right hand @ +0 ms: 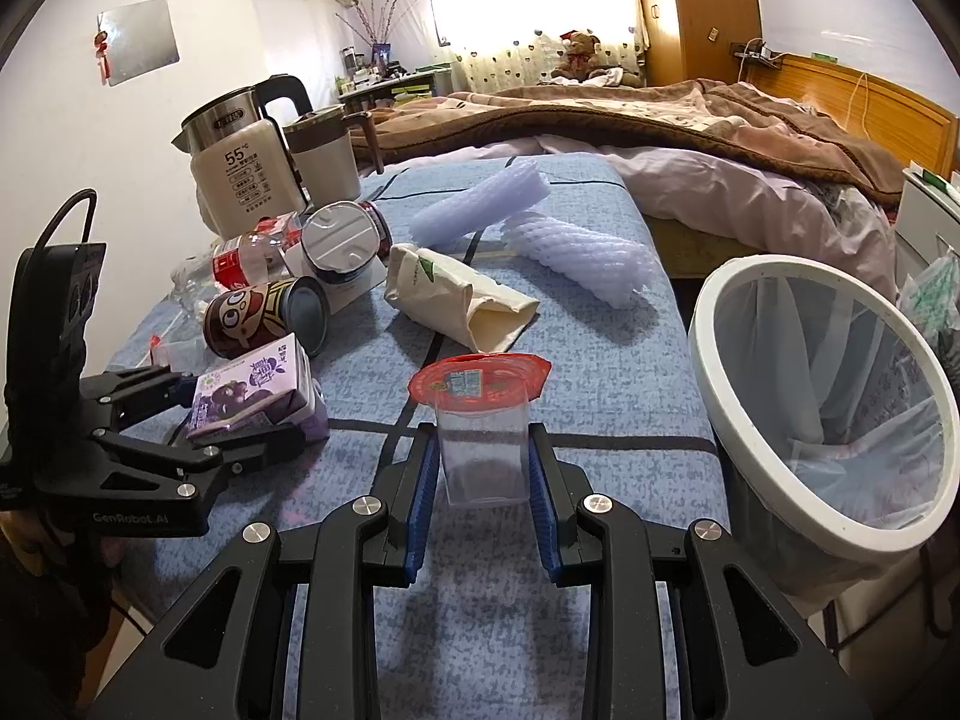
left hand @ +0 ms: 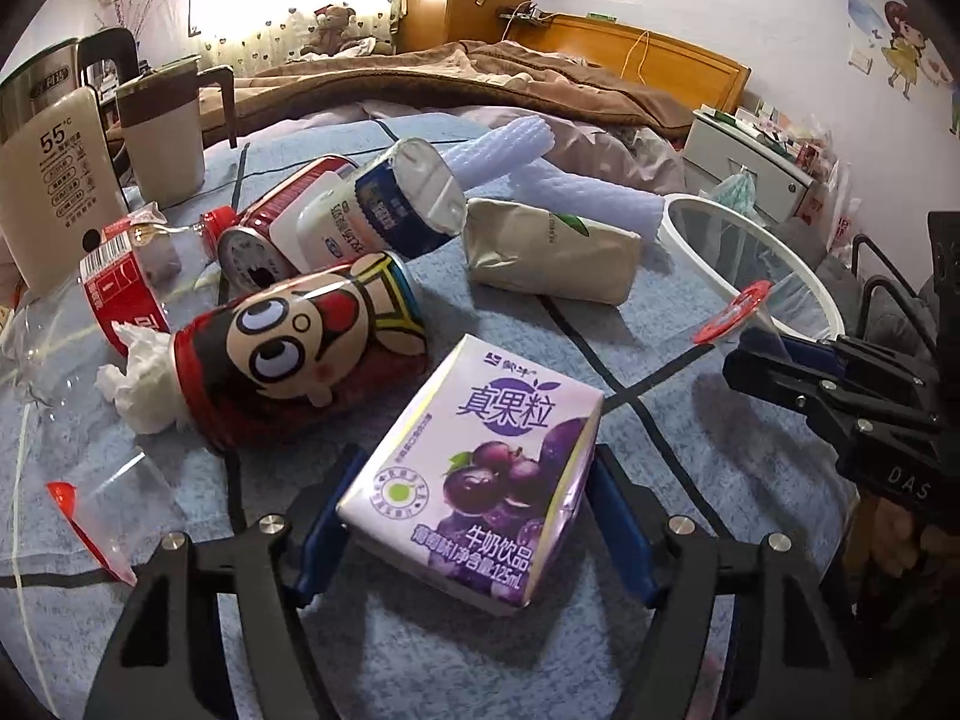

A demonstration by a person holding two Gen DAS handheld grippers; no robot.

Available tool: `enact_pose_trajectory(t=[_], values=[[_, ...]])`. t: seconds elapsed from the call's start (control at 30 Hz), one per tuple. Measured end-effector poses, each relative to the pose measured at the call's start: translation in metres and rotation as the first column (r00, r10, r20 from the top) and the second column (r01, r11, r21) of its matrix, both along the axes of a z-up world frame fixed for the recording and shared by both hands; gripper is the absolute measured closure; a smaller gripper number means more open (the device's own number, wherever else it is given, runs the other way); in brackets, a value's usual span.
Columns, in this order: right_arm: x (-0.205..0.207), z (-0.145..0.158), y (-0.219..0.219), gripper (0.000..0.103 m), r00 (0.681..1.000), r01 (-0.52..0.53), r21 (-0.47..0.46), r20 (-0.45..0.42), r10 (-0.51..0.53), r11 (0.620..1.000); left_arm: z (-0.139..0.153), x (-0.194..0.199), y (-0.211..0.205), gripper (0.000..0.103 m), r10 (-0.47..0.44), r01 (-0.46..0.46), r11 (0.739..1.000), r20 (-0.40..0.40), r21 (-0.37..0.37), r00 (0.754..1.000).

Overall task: Collect trash
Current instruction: 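Carry both items over the mesh trash bin and open both tools to drop them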

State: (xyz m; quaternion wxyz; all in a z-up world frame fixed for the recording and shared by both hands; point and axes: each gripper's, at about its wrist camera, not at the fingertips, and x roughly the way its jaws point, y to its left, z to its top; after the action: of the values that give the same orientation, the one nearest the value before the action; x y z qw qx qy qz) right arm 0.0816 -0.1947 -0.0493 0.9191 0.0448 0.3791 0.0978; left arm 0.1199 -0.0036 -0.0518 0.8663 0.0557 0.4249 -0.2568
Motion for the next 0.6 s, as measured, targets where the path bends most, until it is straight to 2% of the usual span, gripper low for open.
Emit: enact_pose_trajectory(t=[0.2, 0.33, 0.6], values=[[0.0, 0.0, -0.004, 0.073, 1.0, 0.009, 0.01, 0.0, -0.009, 1.0, 0.001, -0.002, 0.001, 0.029, 0.055, -0.055, 0.998, -0.018, -0.025, 0.998], [-0.003, 0.004, -0.008, 0.073, 1.0, 0.011, 0.015, 0.015, -0.012, 1.0, 0.007, -0.005, 0.001, 0.03, 0.095, -0.095, 0.995, -0.001, -0.028, 0.995], [-0.007, 0.016, -0.026, 0.073, 0.998, 0.046, 0.022, 0.048, -0.047, 0.999, 0.032, -0.012, -0.016, 0.03, 0.078, -0.075, 0.996, 0.055, -0.045, 0.995]])
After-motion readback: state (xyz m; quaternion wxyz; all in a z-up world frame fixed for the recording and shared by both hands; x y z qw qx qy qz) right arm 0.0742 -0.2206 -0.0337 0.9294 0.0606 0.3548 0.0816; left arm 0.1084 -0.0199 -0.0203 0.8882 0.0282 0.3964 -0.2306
